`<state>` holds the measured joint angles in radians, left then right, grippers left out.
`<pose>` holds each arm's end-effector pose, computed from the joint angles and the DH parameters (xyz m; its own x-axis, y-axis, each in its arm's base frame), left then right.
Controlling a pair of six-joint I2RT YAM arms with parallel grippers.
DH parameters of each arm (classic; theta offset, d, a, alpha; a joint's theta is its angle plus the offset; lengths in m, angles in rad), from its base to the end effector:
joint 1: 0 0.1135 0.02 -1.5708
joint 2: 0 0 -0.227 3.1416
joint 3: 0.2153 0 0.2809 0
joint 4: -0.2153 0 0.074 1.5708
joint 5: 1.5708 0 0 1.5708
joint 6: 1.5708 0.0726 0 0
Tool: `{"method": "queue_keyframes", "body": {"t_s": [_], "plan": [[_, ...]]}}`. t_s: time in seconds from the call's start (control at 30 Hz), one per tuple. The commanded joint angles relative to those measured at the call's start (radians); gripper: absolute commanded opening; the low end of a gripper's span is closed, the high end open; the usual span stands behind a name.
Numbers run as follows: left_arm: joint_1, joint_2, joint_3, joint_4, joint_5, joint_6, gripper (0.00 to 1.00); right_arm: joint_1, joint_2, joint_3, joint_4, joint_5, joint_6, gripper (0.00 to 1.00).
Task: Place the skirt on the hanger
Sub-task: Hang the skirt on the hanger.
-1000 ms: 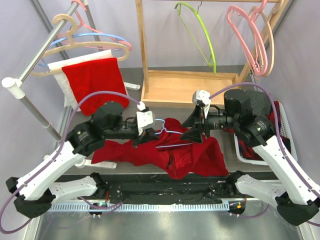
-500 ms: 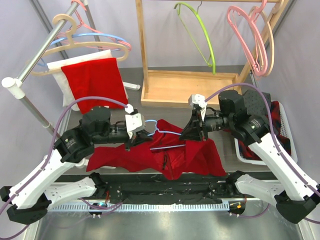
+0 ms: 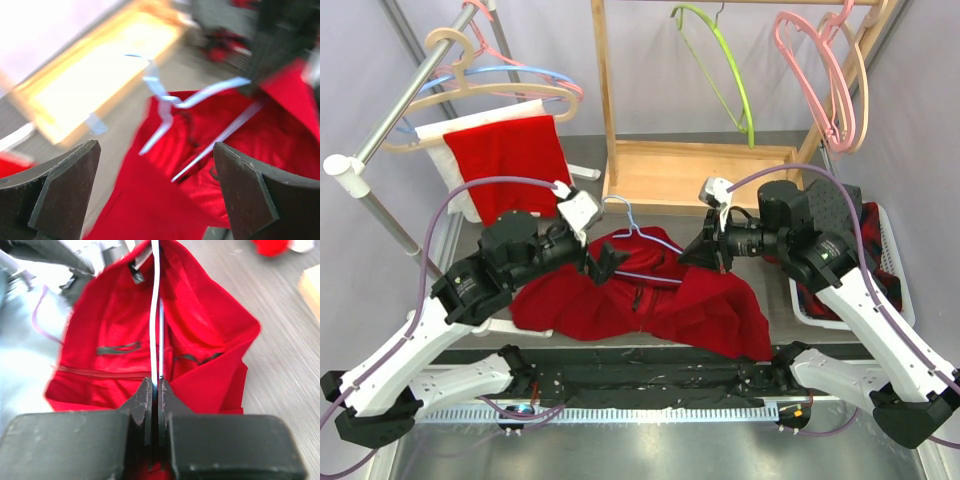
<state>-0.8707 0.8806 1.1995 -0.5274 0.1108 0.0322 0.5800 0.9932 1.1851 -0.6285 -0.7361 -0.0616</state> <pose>0.1615 -0.2042 0.4013 -0.1066 0.1762 -0.9786 0.8337 0.5522 0.0086 0.1990 0.1886 0.3609 -0.2967 -0.2489 -0.9220 -0.9351 0.2717 0.2276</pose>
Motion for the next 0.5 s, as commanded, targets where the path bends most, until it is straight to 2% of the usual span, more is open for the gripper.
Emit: {"method": "queue_keyframes", "body": {"t_s": [0.0,0.2,0.23,0.47], "plan": [[-0.002,0.03,0.017,0.101,-0.387,-0.107,1.0,-0.003,-0.019,0.028,0.107,0.171,0.048,0.01],[-0.002,0.061,0.026,0.122,-0.631,-0.201,1.0,-0.005,-0.004,0.06,0.153,0.4,0.109,0.01],[-0.002,0.061,0.022,0.128,-0.632,-0.206,1.0,-0.003,-0.001,0.071,0.164,0.476,0.12,0.01],[-0.002,0.029,-0.009,0.148,-0.674,-0.207,1.0,-0.003,0.09,0.254,0.197,0.731,0.152,0.01]]}}
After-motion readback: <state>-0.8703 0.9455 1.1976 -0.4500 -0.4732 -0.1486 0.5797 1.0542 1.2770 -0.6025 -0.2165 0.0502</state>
